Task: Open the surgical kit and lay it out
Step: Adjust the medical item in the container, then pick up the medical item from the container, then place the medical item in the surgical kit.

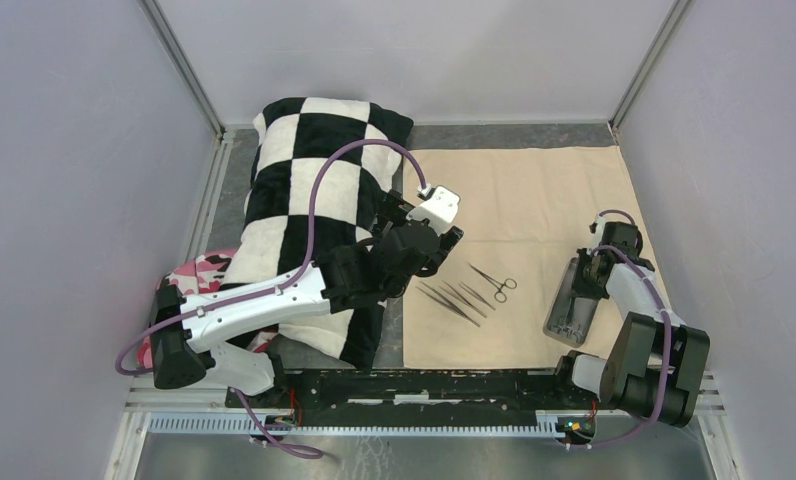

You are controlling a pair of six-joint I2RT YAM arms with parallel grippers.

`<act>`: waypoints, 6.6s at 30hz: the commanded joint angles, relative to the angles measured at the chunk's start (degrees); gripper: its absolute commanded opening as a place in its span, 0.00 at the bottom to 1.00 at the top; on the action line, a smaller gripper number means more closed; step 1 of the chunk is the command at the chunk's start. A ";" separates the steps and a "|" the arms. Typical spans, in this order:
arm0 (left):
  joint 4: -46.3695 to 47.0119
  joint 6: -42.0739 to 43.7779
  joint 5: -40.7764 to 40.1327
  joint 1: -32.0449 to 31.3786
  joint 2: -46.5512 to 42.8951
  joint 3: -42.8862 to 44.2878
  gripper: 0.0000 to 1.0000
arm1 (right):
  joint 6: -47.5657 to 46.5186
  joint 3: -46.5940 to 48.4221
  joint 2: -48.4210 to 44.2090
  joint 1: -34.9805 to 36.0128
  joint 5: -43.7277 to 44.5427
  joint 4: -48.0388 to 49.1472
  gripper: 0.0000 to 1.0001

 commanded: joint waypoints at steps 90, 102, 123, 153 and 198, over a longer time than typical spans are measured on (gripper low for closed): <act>2.10 0.13 0.81 -1.10 -1.28 0.28 1.00 | 1.93 0.76 2.01 0.92 3.63 1.37 0.23; 2.16 0.17 0.80 -1.11 -1.29 0.28 1.00 | 1.88 1.25 1.19 0.95 3.38 0.95 0.14; 1.99 0.08 1.05 -1.18 -1.63 0.37 1.00 | -6.50 4.38 -16.88 1.91 -5.73 5.10 0.00; 2.33 0.70 -0.03 -1.33 -1.47 0.10 1.00 | -34.06 21.31 18.74 36.20 0.59 4.30 0.00; 2.45 1.14 0.10 -1.78 -1.52 0.01 1.00 | -21.15 19.29 10.02 35.68 15.68 4.96 0.41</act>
